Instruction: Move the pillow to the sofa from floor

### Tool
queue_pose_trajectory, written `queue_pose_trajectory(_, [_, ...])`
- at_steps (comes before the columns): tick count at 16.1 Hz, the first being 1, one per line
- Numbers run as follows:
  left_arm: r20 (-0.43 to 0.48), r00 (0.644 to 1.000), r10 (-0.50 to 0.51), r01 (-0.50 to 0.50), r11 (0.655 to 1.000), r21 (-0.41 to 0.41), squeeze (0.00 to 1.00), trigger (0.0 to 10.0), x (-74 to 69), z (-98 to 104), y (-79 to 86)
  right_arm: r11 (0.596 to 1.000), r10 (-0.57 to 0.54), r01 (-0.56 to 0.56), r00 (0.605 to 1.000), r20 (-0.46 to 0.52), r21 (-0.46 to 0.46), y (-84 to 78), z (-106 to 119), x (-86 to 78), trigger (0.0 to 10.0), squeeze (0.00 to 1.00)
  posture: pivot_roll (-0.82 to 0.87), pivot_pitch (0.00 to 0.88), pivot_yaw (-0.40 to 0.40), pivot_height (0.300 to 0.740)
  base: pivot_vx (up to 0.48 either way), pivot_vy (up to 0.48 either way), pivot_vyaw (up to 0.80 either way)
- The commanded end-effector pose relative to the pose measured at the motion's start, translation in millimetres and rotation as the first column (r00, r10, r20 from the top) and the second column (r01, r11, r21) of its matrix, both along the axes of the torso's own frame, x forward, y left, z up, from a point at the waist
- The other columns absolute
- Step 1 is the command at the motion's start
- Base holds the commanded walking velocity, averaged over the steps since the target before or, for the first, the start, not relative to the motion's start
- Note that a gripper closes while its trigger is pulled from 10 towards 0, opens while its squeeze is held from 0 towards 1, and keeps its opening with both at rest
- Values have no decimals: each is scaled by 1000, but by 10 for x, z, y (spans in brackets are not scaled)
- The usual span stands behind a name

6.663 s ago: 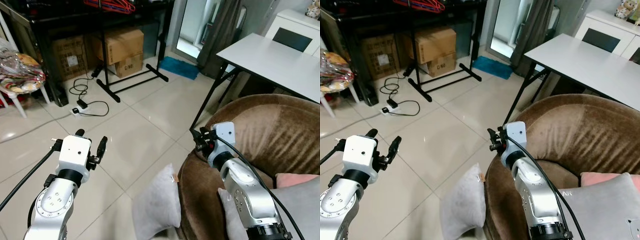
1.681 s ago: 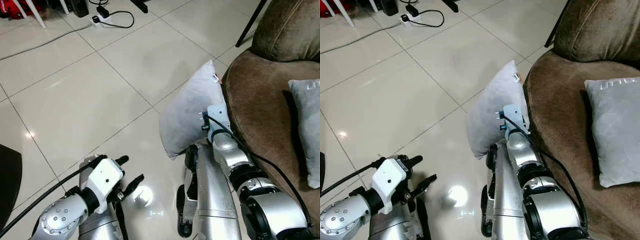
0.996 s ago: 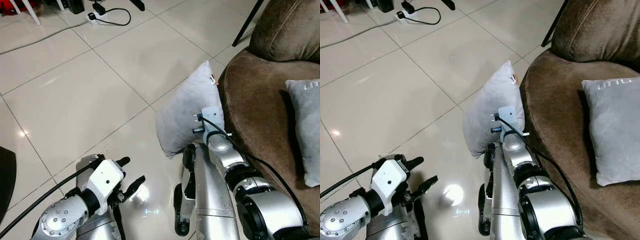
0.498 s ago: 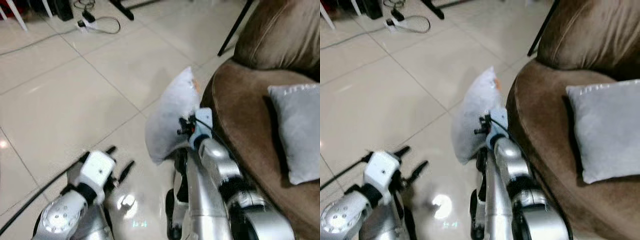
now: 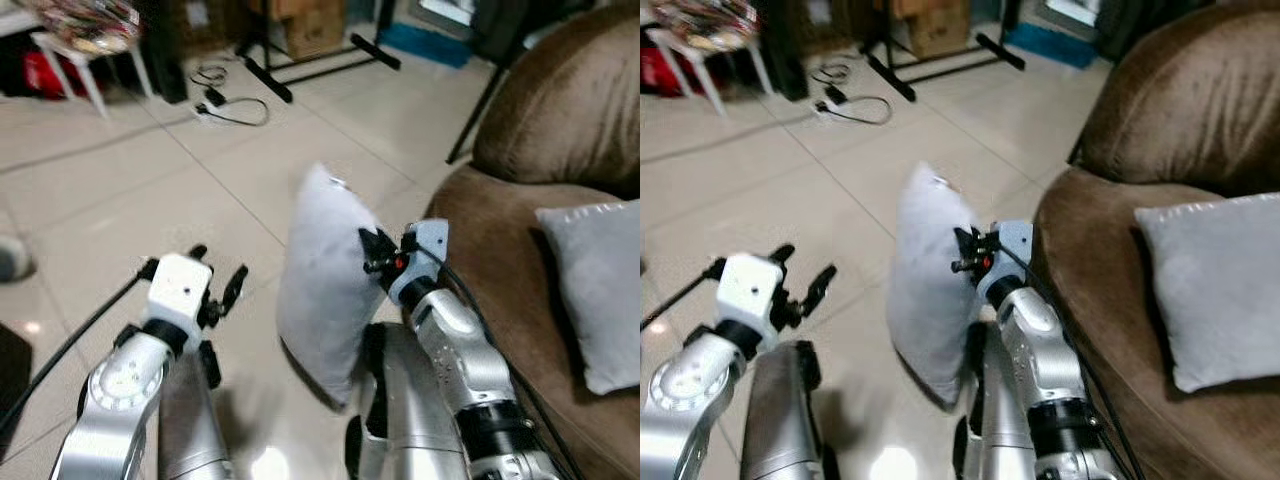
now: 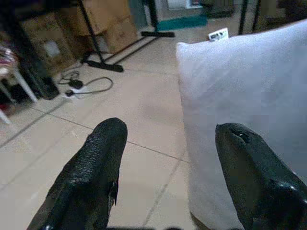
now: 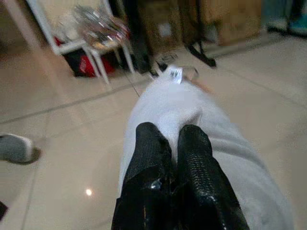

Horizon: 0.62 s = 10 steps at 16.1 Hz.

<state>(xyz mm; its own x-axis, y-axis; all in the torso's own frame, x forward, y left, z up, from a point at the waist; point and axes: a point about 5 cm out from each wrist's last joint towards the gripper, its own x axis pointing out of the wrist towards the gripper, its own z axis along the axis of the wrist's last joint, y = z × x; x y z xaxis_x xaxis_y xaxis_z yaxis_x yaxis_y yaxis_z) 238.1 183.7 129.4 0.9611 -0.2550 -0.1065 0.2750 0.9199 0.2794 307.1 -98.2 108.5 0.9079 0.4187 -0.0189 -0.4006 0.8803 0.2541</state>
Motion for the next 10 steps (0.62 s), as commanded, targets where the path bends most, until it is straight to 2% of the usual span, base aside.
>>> queue_pose_trajectory(1, [1, 1000, 8, -8, 1000, -8, 0, 10000, 43, -15, 11, 1000, -7, 6, 998, 57, 5, -29, 149, -27, 10000, 0, 7, 0, -40, 465, 0, 0, 0])
queue_pose_trajectory(4, [28, 999, 16, -16, 1000, 4, 0, 10000, 170, -12, -12, 998, -43, 41, 998, 36, 44, -58, 166, -94, 10000, 0, 30, 0, -63, 495, 0, 0, 0])
queue_pose_trajectory(6, [30, 999, 37, -37, 999, 4, 0, 10000, 156, 1, 1, 999, -31, 30, 999, 18, 41, -22, 188, -75, 10000, 0, 23, 0, -64, 515, 0, 0, 0])
queue_pose_trajectory(8, [24, 999, 40, -40, 999, -7, 0, 10000, 127, -39, -16, 1000, 0, -1, 999, 50, 10, -5, 278, -59, 10000, 0, 18, 0, -70, 530, 0, 0, 0])
queue_pose_trajectory(10, [69, 994, 79, -77, 996, -34, 0, 10000, 131, -11, -18, 1000, -11, 10, 998, 56, 16, -30, 350, -80, 10000, 0, 10, 0, -75, 555, 0, 0, 0])
